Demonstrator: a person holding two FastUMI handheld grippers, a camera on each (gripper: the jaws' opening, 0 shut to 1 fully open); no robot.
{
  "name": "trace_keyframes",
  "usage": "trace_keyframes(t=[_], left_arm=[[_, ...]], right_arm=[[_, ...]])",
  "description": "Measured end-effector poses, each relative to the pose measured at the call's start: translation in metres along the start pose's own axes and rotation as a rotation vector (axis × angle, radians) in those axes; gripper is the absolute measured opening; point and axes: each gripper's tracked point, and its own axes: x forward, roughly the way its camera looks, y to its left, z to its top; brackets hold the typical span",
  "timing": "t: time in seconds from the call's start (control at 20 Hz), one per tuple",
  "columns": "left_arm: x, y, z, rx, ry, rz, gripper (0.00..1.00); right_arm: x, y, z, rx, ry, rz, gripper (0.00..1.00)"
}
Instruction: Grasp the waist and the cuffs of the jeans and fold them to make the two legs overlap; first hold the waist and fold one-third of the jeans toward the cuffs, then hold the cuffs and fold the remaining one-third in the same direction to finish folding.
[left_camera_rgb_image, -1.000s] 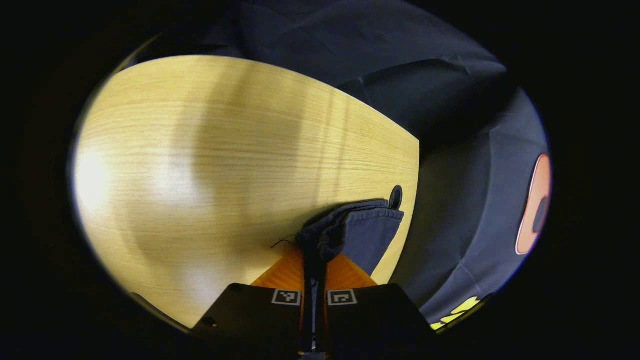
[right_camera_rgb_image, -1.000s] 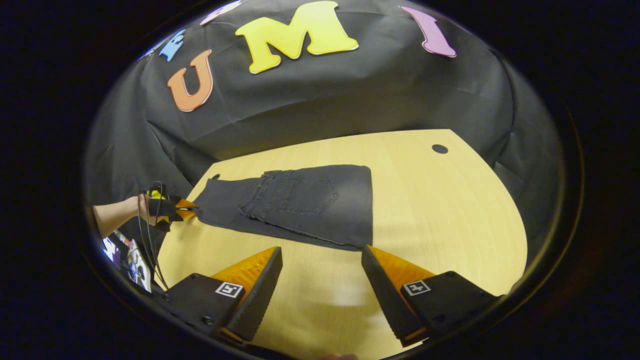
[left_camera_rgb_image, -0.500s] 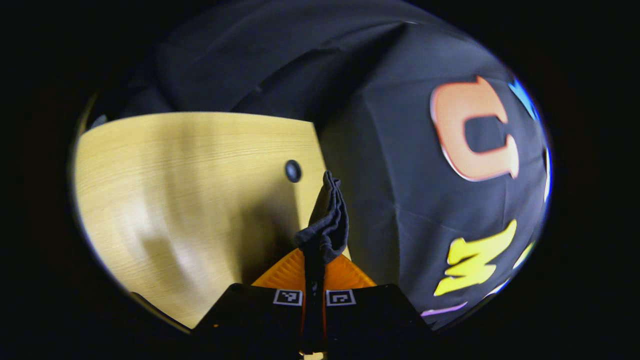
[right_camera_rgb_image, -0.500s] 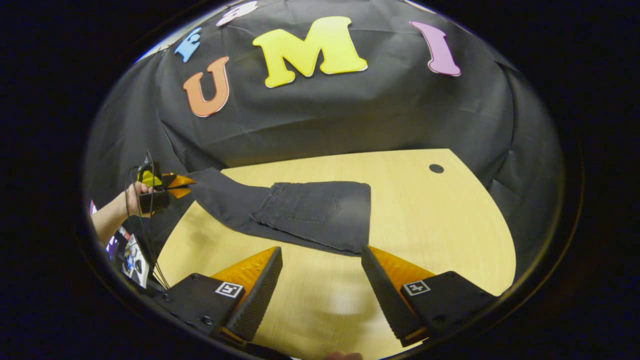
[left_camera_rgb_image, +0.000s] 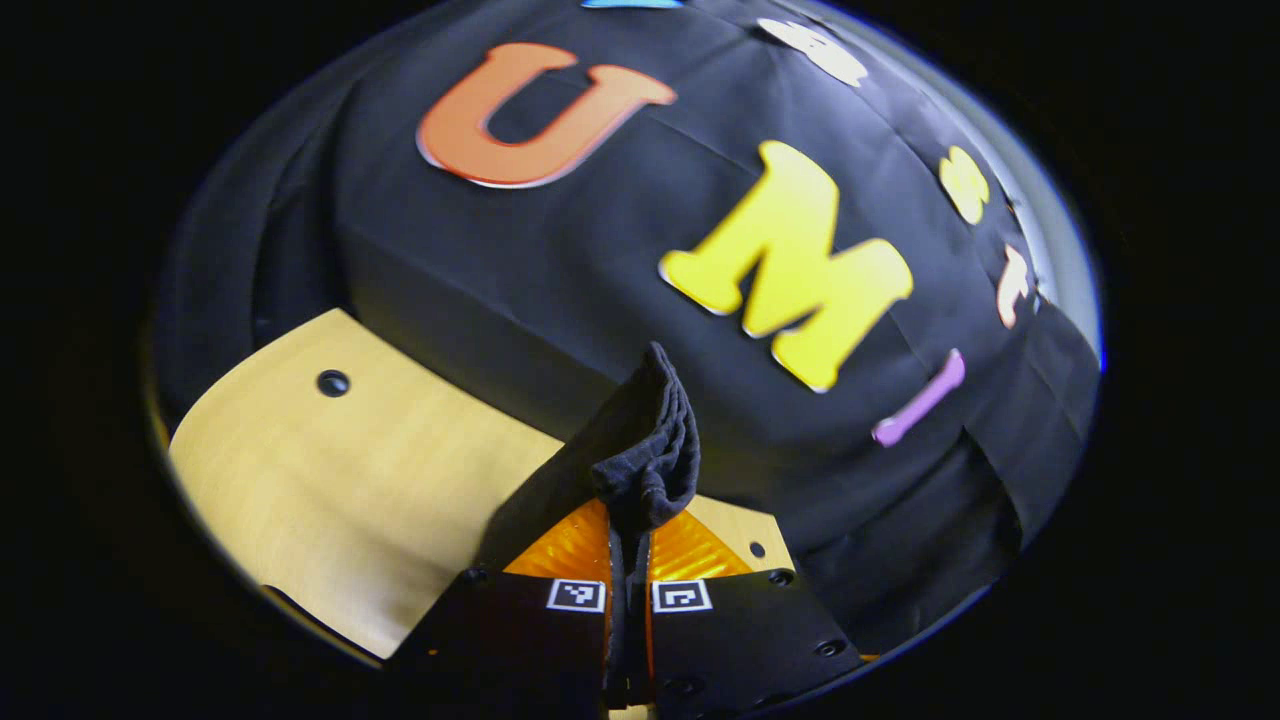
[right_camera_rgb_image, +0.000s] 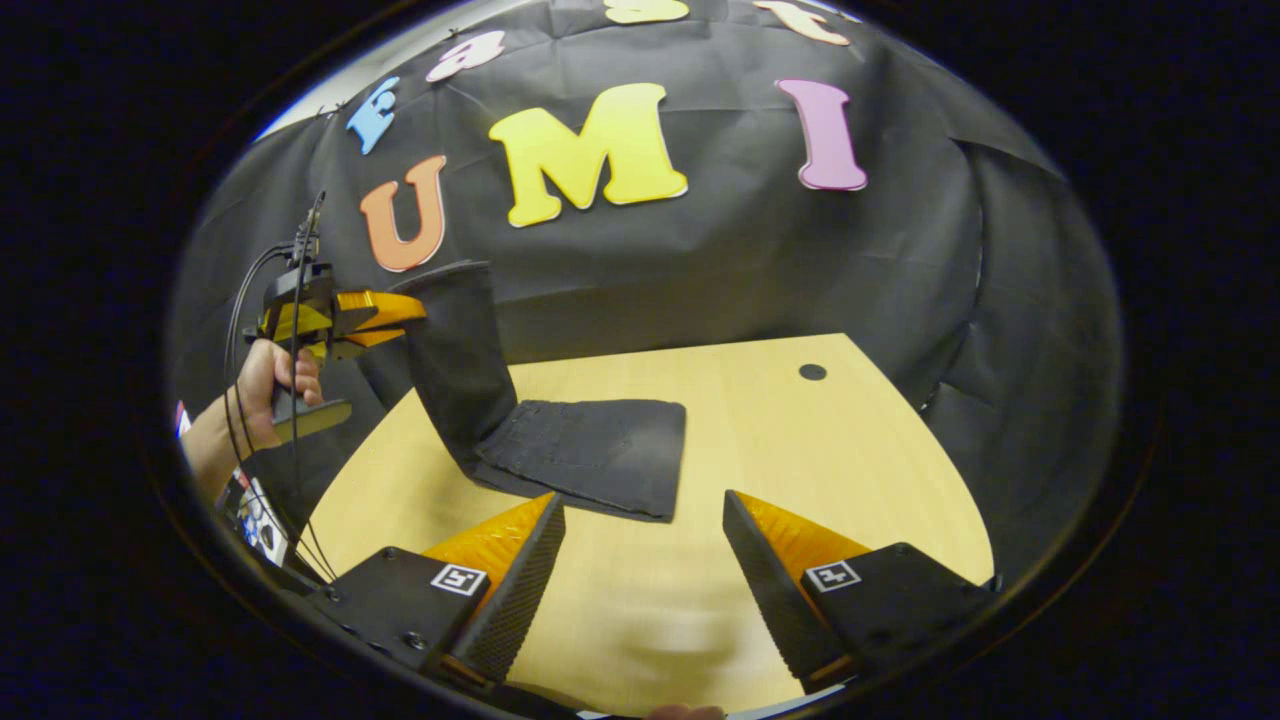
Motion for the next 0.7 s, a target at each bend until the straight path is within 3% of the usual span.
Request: trace_keyframes(t=[0.1, 0.25, 0.35, 0.5, 0.55, 0.7], left_arm=[[0.045, -0.005, -0.039, 0.035, 0.066, -0.037, 0.04], [0.104, -0.008, -0.086, 0.138, 0.134, -0.025, 0.04], [0.126, -0.002, -0.131, 0.234, 0.169, 0.021, 0.04], [0.162, 0.025, -0.161, 0.357, 0.189, 0.109, 0.04], [0.172, 0.035, -0.169, 0.355, 0.220, 0.130, 0.05], [0.183, 0.050, -0.166, 0.290, 0.268, 0.162, 0.24]], right_arm=[[-0.011, -0.022, -0.003, 0.019, -0.004, -0.038, 0.99], [-0.028, -0.057, -0.021, 0.025, 0.029, -0.099, 1.00], [-0.040, -0.078, -0.034, 0.022, 0.060, -0.137, 0.99], [-0.050, -0.100, -0.049, 0.030, 0.106, -0.168, 0.99], [-0.050, -0.104, -0.048, 0.028, 0.109, -0.168, 0.99], [-0.049, -0.107, -0.039, -0.008, 0.091, -0.140, 0.99]])
